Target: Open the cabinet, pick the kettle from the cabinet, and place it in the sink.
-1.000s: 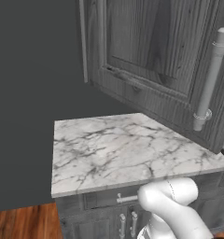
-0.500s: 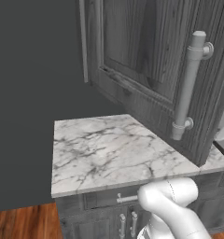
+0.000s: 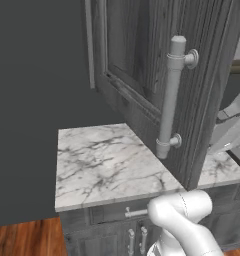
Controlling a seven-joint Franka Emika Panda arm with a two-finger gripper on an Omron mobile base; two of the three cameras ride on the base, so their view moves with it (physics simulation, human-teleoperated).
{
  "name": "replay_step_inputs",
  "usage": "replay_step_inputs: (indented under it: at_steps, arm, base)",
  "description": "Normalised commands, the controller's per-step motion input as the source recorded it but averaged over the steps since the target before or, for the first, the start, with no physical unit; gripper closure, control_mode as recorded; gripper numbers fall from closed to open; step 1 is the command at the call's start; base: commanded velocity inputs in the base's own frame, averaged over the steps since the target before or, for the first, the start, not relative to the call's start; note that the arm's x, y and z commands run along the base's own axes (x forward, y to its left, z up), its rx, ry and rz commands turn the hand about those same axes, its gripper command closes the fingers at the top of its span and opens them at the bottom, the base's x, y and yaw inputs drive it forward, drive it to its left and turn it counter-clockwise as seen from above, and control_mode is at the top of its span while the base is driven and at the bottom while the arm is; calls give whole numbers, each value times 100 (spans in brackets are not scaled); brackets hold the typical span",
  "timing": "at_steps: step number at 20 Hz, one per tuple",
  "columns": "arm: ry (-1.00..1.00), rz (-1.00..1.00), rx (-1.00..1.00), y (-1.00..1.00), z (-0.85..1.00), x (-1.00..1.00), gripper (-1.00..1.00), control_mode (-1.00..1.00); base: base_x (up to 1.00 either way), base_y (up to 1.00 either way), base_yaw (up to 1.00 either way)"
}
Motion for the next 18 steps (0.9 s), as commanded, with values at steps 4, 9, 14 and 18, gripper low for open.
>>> replay_step_inputs:
  at_steps: [4, 9, 14, 18]
  arm:
    - [-19, -7, -1, 50, 0, -11, -100, -100]
    - [-16, -11, -1, 32, 0, -9, -100, -100]
    - [-14, -13, 0, 17, 1, -10, -100, -100]
    - [-12, -11, -1, 8, 3, -5, -100, -100]
  base:
    - [0, 0, 0]
    - [0, 0, 0]
    - [0, 0, 0]
    - [0, 0, 0]
